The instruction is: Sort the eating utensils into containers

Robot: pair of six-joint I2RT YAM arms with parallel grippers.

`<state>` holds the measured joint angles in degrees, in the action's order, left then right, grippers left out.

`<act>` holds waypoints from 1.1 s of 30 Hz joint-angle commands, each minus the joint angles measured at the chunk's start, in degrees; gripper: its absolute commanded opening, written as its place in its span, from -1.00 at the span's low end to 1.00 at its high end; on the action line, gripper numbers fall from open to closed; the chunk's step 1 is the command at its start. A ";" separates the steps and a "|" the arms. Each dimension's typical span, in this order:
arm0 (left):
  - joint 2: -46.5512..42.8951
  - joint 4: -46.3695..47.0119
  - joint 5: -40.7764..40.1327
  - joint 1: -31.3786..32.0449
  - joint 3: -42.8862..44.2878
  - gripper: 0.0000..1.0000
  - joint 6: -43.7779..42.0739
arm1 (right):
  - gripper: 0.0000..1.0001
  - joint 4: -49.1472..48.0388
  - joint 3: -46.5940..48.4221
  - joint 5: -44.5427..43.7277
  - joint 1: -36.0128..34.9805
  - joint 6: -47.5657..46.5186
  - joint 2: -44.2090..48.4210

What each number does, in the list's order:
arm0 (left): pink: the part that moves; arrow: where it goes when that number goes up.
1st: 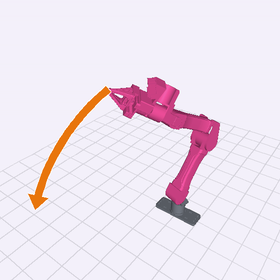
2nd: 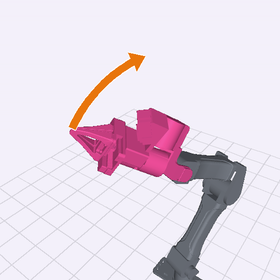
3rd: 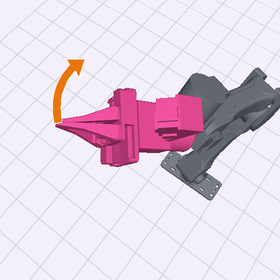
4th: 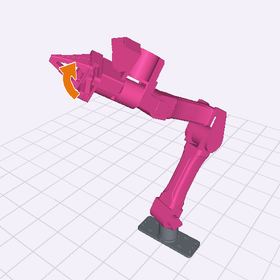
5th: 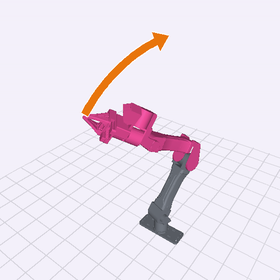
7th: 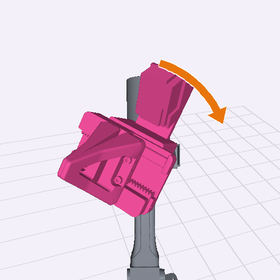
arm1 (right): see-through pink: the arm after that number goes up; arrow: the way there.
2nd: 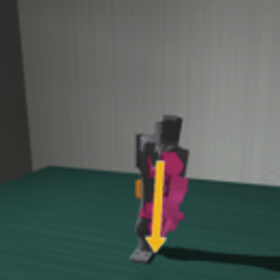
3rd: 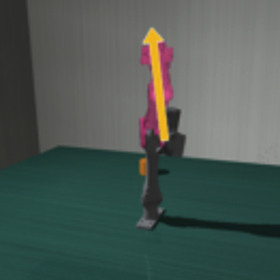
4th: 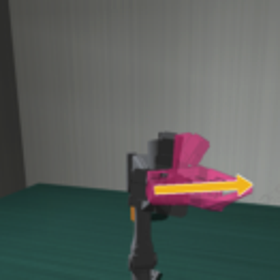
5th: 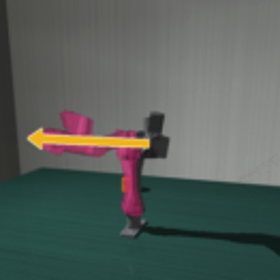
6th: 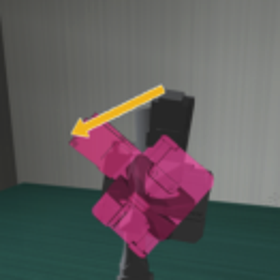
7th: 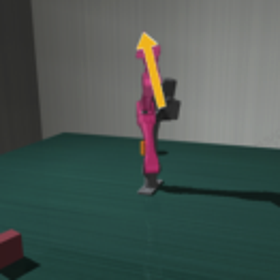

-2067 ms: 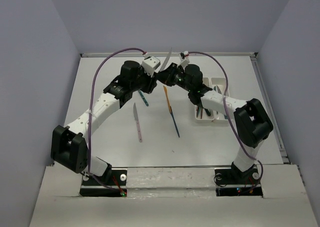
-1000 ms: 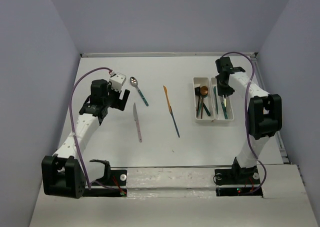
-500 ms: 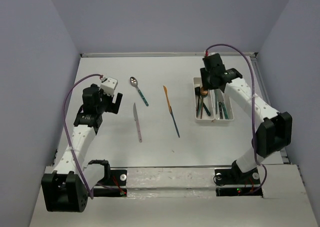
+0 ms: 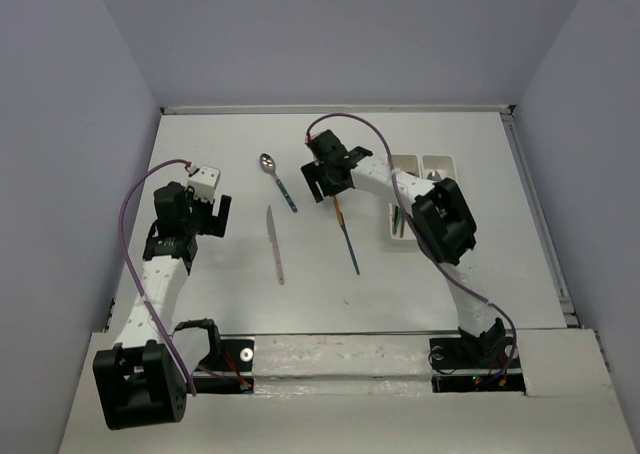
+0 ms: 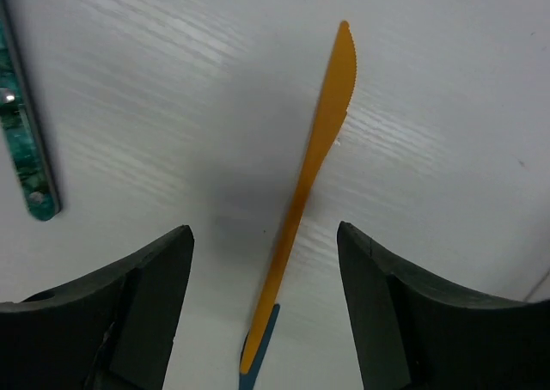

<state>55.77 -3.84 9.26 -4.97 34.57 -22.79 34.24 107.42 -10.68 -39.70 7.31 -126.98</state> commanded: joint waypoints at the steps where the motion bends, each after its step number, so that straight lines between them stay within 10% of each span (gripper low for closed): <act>1: -0.66 2.87 1.38 -0.30 -0.20 0.98 -0.77 | 0.43 4.43 6.92 -3.91 0.33 -0.28 -4.40; 9: -0.83 3.22 1.73 -0.30 -0.55 0.98 -0.77 | 0.00 5.22 2.90 -3.83 0.33 0.60 -6.62; 17: -1.36 3.40 1.64 -0.39 -0.38 0.98 -0.68 | 0.08 5.58 -1.42 -0.49 -0.29 1.74 -5.73; 20: -1.80 3.48 1.55 -0.48 -0.55 0.98 -0.68 | -0.32 5.40 -1.33 -0.22 -0.29 1.74 -6.61; 22: -2.15 3.40 1.64 -0.48 -0.64 0.98 -0.77 | -1.00 5.58 -0.55 -0.31 -0.29 1.65 -8.10; 33: -2.51 3.48 1.82 -0.56 -0.82 0.98 -0.86 | -1.00 -7.83 -5.61 3.81 -0.81 -1.94 3.73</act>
<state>54.63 -2.42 10.46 -4.99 34.48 -23.11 35.05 107.50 -11.14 -39.57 8.43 -131.55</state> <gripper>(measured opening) 0.989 0.030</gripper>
